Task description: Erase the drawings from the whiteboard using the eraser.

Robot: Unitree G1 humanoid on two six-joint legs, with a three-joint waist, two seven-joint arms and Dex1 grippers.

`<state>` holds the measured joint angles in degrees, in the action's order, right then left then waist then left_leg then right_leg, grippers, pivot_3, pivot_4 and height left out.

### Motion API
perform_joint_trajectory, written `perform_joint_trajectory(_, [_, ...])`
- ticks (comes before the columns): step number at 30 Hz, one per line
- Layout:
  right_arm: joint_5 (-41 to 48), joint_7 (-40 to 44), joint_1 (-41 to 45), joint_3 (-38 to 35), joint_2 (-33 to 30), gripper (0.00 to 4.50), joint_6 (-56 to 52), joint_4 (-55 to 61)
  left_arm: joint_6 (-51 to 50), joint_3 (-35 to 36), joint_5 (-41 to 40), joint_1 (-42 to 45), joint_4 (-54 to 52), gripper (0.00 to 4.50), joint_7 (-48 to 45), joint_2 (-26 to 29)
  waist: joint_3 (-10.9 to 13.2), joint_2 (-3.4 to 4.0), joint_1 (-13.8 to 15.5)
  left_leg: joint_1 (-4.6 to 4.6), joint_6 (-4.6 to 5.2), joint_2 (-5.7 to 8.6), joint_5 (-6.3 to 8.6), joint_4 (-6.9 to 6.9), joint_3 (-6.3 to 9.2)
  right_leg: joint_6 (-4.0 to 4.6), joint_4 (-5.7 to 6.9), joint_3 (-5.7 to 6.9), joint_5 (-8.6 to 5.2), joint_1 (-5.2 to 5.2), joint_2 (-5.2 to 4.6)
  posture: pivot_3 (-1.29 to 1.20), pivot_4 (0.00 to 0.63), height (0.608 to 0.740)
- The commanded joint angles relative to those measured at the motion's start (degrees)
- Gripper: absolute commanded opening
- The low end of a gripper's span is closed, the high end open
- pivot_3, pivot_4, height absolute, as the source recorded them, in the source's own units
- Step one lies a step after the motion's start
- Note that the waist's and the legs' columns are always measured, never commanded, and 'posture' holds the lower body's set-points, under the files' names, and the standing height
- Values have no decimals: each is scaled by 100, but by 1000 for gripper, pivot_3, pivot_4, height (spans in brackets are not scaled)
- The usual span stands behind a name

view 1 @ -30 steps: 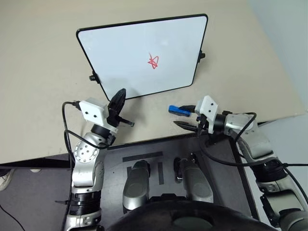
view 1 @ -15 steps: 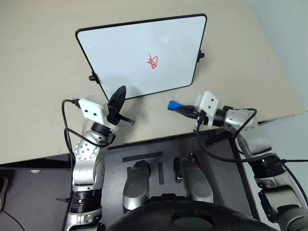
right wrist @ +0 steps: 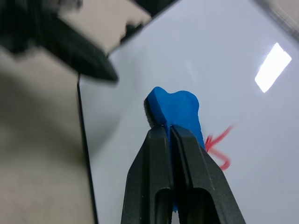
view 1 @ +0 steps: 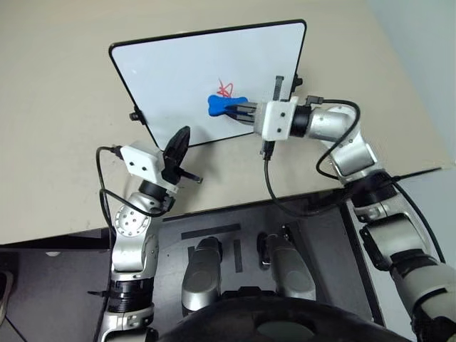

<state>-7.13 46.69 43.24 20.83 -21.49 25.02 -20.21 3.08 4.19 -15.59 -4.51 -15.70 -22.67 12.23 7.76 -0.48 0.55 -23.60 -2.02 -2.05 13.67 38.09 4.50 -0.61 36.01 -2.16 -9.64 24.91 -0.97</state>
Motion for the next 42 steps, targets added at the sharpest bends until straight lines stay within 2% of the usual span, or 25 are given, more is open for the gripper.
perform_joint_trajectory(1, [-516, -696, 512, -36, 151, 19, 825, -923, 177, 9, 82, -59, -141, 0, 91, -49, 0, 0, -3, -2, 0, 0, 0, -1, 0, 2, 1, 0, 2, 3, 0, 0, 150, 740])
perform_joint_trajectory(4, [-793, -923, 684, 46, 189, 19, 1293, -1608, 204, 3, 93, -100, -159, 0, 122, -56, 0, 1, -6, -1, -1, -3, 1, -2, 2, 6, 9, 2, 4, 7, 0, 0, 150, 740])
perform_joint_trajectory(8, [-1346, -1719, 966, 38, 196, 19, 1844, -2235, 218, 17, 105, -121, -179, 0, 145, -61, 1, 2, -11, -1, -1, -5, 0, 2, 3, 19, 11, 4, 14, 7, 0, 0, 150, 740])
perform_joint_trajectory(14, [-1670, -2687, 1307, -173, 182, 19, 2250, -2437, 210, -5, 110, -134, -221, 0, 168, -52, 6, 9, -13, 0, -7, -5, 2, 4, 6, 37, 7, 3, 61, 12, -2, 0, 150, 740])
perform_joint_trajectory(18, [-1757, -3005, 1357, -175, 149, 19, 2324, -2446, 196, -20, 105, -104, -218, 0, 157, -44, 6, 10, -22, 1, -17, -7, 8, 3, 6, 39, 0, 4, 87, 20, -2, 0, 150, 740])
perform_joint_trajectory(28, [-1537, -2247, 875, 170, 265, 19, 2262, -2656, 172, -53, 95, 44, -118, 0, 118, -36, 5, 9, -27, -1, 2, -9, -6, 3, 5, 12, -13, 2, 71, 22, -2, 0, 150, 740])
perform_joint_trajectory(42, [-1589, -2009, 731, 244, 287, 19, 2225, -2950, 145, -38, 85, 47, -116, 0, 101, -8, 6, 10, -41, 0, -21, -10, 9, 1, 5, 27, -12, -1, 81, 28, -2, 0, 150, 740])
